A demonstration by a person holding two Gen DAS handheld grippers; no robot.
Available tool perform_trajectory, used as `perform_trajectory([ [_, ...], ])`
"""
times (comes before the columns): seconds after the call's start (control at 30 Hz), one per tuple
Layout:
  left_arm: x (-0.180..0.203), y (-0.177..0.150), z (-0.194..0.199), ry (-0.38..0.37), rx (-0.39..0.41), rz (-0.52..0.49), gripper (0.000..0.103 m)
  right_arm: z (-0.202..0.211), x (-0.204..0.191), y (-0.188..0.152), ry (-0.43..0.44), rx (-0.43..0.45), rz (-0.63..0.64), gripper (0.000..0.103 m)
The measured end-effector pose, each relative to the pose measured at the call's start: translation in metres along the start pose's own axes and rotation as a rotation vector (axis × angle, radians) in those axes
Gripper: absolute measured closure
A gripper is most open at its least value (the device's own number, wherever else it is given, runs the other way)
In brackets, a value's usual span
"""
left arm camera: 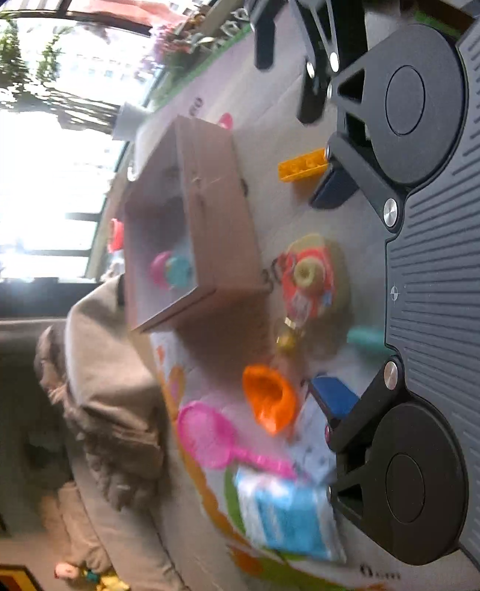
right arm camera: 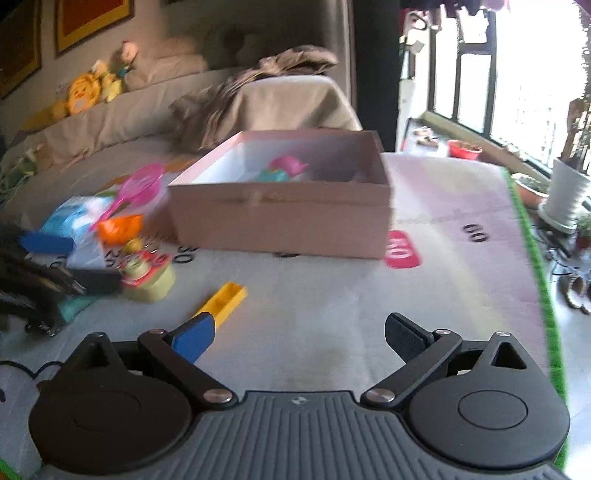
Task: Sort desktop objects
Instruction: 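Grasp the pink Hello Kitty toy with the left gripper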
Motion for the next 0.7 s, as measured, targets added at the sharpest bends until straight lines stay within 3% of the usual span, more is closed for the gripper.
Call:
perform_trajectory([
  [0.23, -0.005, -0.006, -0.023, 0.018, -0.039, 0.049, 0.041, 0.005, 0.029, 0.013, -0.062, 0.056, -0.037, 0.004],
  [0.33, -0.002, -0.009, -0.02, 0.005, -0.044, 0.033, 0.041, -0.001, 0.041, 0.041, -0.096, 0.087, -0.061, 0.01],
  [0.4, 0.002, -0.015, -0.014, -0.018, -0.047, 0.024, 0.041, -0.011, 0.044, 0.066, -0.107, 0.103, -0.076, 0.027],
  [0.53, 0.015, -0.033, 0.004, -0.085, -0.061, -0.03, 0.041, -0.045, 0.042, 0.109, -0.174, 0.124, -0.085, 0.032],
  [0.63, 0.018, -0.046, 0.017, -0.12, -0.074, -0.034, 0.041, -0.081, 0.033, 0.121, -0.22, 0.088, -0.043, 0.033],
  [0.7, 0.016, -0.051, 0.024, -0.117, -0.071, -0.037, 0.038, -0.103, 0.019, 0.119, -0.209, 0.053, 0.013, 0.042],
])
Point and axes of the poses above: each gripper's, at about its wrist camera, not at the fingertips, and z roughly against the way its jaws point, x to its right, y to its top, the point moved 8 cm from there along -z, roughly the way its jaws point, and after that the axes turned 15 degrees about -y, right-handed, at the moved point
